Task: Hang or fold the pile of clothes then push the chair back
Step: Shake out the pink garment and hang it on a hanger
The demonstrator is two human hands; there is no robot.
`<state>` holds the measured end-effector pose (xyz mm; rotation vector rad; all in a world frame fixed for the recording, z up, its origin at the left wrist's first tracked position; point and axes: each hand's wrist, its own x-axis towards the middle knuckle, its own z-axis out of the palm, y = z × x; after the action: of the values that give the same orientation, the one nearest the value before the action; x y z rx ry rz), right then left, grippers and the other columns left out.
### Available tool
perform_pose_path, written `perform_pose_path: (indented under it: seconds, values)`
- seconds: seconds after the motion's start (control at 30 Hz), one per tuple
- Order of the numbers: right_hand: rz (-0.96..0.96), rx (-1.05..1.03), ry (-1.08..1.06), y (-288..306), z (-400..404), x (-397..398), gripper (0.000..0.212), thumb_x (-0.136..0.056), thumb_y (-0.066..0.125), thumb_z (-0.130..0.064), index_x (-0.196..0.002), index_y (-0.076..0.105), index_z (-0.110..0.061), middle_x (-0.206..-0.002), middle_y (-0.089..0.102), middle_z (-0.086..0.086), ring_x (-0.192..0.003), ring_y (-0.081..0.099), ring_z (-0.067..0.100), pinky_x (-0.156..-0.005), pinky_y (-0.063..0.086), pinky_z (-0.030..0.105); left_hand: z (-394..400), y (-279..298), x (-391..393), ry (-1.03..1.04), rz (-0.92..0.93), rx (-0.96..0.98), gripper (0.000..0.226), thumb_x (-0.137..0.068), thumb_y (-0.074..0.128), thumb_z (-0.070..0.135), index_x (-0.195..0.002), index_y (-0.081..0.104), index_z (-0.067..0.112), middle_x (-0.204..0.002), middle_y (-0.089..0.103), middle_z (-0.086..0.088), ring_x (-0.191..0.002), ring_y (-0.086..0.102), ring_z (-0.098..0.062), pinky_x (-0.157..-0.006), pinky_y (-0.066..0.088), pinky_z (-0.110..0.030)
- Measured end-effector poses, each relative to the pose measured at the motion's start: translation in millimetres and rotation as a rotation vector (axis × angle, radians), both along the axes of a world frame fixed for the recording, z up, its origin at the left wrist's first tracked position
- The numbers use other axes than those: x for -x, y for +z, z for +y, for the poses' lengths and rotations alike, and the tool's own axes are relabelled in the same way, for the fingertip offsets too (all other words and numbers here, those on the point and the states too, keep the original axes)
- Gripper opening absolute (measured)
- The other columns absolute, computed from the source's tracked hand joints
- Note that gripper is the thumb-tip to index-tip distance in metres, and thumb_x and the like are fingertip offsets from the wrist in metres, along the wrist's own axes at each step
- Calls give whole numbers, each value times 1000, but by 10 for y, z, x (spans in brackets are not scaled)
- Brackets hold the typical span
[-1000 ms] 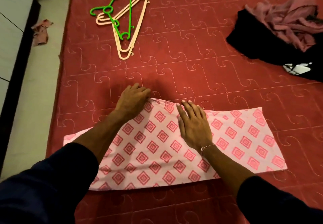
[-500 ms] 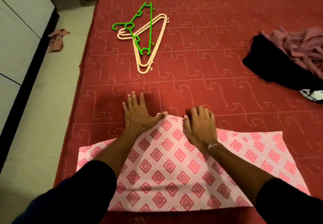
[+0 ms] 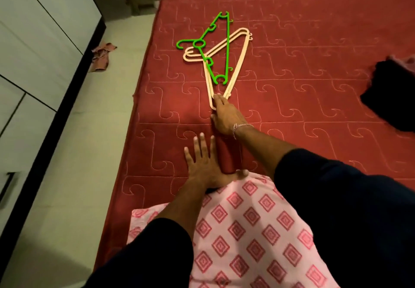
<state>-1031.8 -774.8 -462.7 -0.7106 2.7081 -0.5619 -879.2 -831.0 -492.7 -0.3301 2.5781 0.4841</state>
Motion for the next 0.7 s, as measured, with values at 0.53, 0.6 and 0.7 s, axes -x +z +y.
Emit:
perform_pose_path:
  seconds: [0.53, 0.6, 0.7]
  values:
    - [313, -267, -102, -30, 402, -467, 37, -98, 52, -52, -105, 55, -15, -93, 66, 5, -82, 66, 30, -57, 41, 29, 40, 90, 1, -14, -42, 20, 146, -55, 37, 102, -148, -37, 17, -148, -51, -13, -136, -48, -31, -106, -30, -61]
    - [428, -317, -71, 211, 425, -617, 47, -100, 41, -59, -101, 60, -16, -84, 68, 5, -75, 67, 29, -59, 40, 32, 46, 98, -3, -11, -50, 23, 149, -50, 33, 105, -147, -38, 18, -147, -52, -12, -134, -49, -30, -107, -30, -62]
    - [382, -367, -107, 377, 553, -714, 55, -99, 37, -65, -97, 65, -18, -85, 69, 7, -78, 68, 32, -59, 35, 32, 40, 85, -9, 0, -49, 23, 151, -44, 29, 107, -147, -39, 19, -146, -53, -10, -134, -50, -29, -108, -29, -62]
